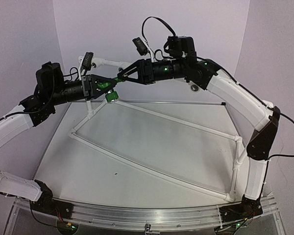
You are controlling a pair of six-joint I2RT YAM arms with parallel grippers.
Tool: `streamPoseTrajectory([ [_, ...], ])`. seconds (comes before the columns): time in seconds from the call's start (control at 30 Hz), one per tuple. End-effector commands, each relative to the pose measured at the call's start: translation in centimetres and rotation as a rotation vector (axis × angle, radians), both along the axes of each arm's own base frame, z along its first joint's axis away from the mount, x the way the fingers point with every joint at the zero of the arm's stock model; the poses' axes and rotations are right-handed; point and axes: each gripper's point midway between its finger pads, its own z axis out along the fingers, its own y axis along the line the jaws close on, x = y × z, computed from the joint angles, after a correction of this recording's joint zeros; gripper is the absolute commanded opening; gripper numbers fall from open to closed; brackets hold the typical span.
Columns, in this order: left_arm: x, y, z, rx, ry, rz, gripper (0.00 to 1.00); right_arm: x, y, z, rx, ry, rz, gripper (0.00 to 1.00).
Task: Install the water faucets
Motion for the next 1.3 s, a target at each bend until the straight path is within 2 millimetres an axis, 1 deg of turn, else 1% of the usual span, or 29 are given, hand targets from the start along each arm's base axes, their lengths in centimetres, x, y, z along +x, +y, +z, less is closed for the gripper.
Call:
streamPoseTrajectory([
  [0.0,2.6,2.9,0.7,-0.031,0.112,0.189,0.0,2.3,-3.2,3.8,0.042,-0.194,-0.146,0.82],
  [0.07,3.6,3.8,0.6,-0.048,0.158,0.223,0.0,3.2,-4.5,4.1,0.0,-0.285,-0.216,0.88],
  [0.1,4.0,4.1,0.7,-0.059,0.175,0.235,0.0,3.6,-5.3,4.5,-0.032,-0.363,-0.256,0.9],
  [0.17,4.8,5.0,0.9,-0.087,0.205,0.238,0.0,4.5,-6.7,4.7,-0.105,-0.493,-0.329,0.91],
  [0.27,5.9,6.4,1.6,-0.133,0.233,0.243,0.0,5.8,-9.3,5.1,-0.238,-0.644,-0.439,0.94],
  [0.33,6.4,7.2,1.9,-0.146,0.237,0.252,0.0,6.1,-10.7,5.3,-0.326,-0.735,-0.467,0.95],
  [0.43,7.1,8.9,2.1,-0.159,0.247,0.283,0.0,6.7,-12.5,4.7,-0.446,-0.794,-0.507,0.96],
  [0.5,7.4,10.0,2.3,-0.164,0.251,0.303,0.0,7.0,-13.4,3.4,-0.538,-0.8,-0.506,0.95],
  [0.67,8.4,13.0,2.6,-0.184,0.266,0.345,0.0,6.7,-14.6,-0.9,-0.721,-0.761,-0.427,0.92],
  [0.7,8.6,13.4,2.5,-0.195,0.276,0.332,0.0,6.8,-14.8,-1.8,-0.756,-0.753,-0.414,0.91],
  [0.8,9.6,14.3,2.4,-0.234,0.294,0.321,0.0,7.4,-15.4,-3.5,-0.846,-0.753,-0.409,0.89],
  [0.93,10.4,14.5,2.0,-0.24,0.304,0.312,0.0,8.5,-16.2,-4.8,-0.93,-0.761,-0.44,0.86],
  [1.07,11.4,15.6,1.3,-0.265,0.331,0.326,0.0,9.6,-16.5,-5.8,-0.982,-0.758,-0.471,0.83],
  [1.2,12.6,16.5,1.1,-0.306,0.337,0.335,0.0,11.1,-16.8,-6.0,-1.025,-0.775,-0.541,0.82],
  [1.27,13.4,16.6,0.8,-0.306,0.341,0.34,0.0,11.6,-16.7,-6.0,-1.029,-0.786,-0.559,0.79],
])
